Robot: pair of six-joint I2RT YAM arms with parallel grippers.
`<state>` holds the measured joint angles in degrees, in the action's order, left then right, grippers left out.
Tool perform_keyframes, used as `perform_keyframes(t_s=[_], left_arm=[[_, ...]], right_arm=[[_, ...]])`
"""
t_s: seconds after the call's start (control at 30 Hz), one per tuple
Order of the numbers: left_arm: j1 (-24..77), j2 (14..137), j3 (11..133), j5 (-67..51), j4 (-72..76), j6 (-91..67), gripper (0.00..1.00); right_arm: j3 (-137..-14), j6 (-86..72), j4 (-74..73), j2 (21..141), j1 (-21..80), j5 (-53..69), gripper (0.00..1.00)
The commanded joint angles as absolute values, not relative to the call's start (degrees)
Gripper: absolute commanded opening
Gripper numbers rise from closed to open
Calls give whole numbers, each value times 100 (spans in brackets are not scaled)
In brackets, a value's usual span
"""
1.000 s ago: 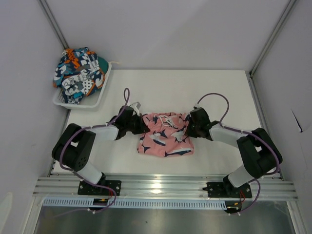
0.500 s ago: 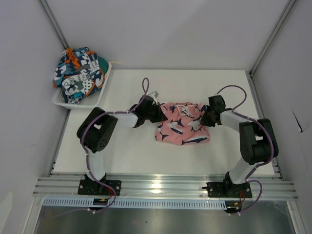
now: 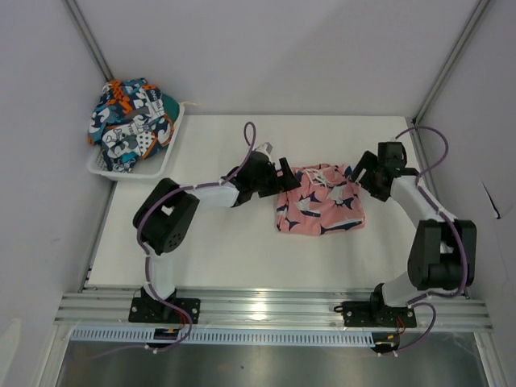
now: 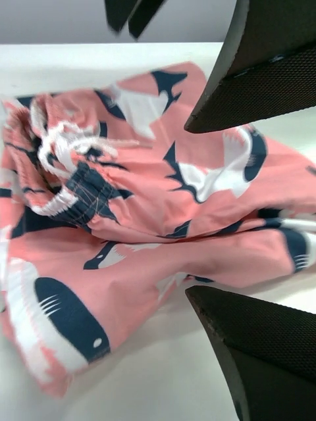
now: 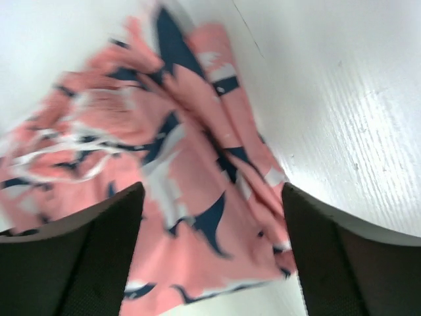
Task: Fold and stack the shorts
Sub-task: Neatly place the folded shorts to the corner
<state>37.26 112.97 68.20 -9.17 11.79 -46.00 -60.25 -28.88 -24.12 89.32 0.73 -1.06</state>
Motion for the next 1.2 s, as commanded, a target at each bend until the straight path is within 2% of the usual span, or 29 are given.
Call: perform_keyframes(t_s=[0.0, 0.07, 0.1, 0.13, 0.17, 0.27, 0.3, 0.47, 0.6, 0.7, 0.83, 0.97, 1.17], left_arm=[[3674, 10216, 6803, -546, 643, -4307, 99], [3691, 9881, 6602, -414, 405, -4315, 99], [3718, 9714, 6340, -439, 457, -4385, 99], [3813, 9416, 6233, -448, 501, -4412, 99], [3884, 9291, 5970, -396, 484, -4456, 99], [4183, 9018, 5548, -657, 1016, -4701, 99], [4236, 9018, 5389, -772, 1167, -4911, 98], [4666, 9368, 5133, -1186, 2021, -5290, 91], [5018, 9685, 5124, -1064, 2372, -5291, 92], [5080, 10071, 5220, -1116, 2513, -5387, 91], [5054, 10423, 5265, -1099, 2602, -5388, 91], [5010, 10766, 5396, -774, 2234, -5440, 91], [4799, 11311, 5063, -914, 2662, -5835, 91]], right_arm=[[-6074, -3014, -2742, 7965, 96, -203, 83], [-5705, -3163, -2672, 7385, 132, 130, 75], [-5539, -3190, -2611, 7183, 141, 271, 59], [-5381, -3243, -2549, 6824, 132, 507, 50], [-5074, -3391, -2444, 6672, 132, 658, 29], [-4424, -3568, -1901, 6373, 132, 1630, 10], [-4290, -3673, -1785, 6381, 132, 1852, 0], [-3666, -3823, -882, 6854, 132, 2969, 0], [-3376, -3692, -598, 7433, 106, 3076, 0], [-3366, -3542, -632, 7952, 53, 2875, 0], [-3340, -3445, -616, 8164, -193, 1988, 0], [-3392, -3437, -510, 8393, -298, 1968, 0], [-3445, -3349, -580, 8490, -492, 1926, 0]])
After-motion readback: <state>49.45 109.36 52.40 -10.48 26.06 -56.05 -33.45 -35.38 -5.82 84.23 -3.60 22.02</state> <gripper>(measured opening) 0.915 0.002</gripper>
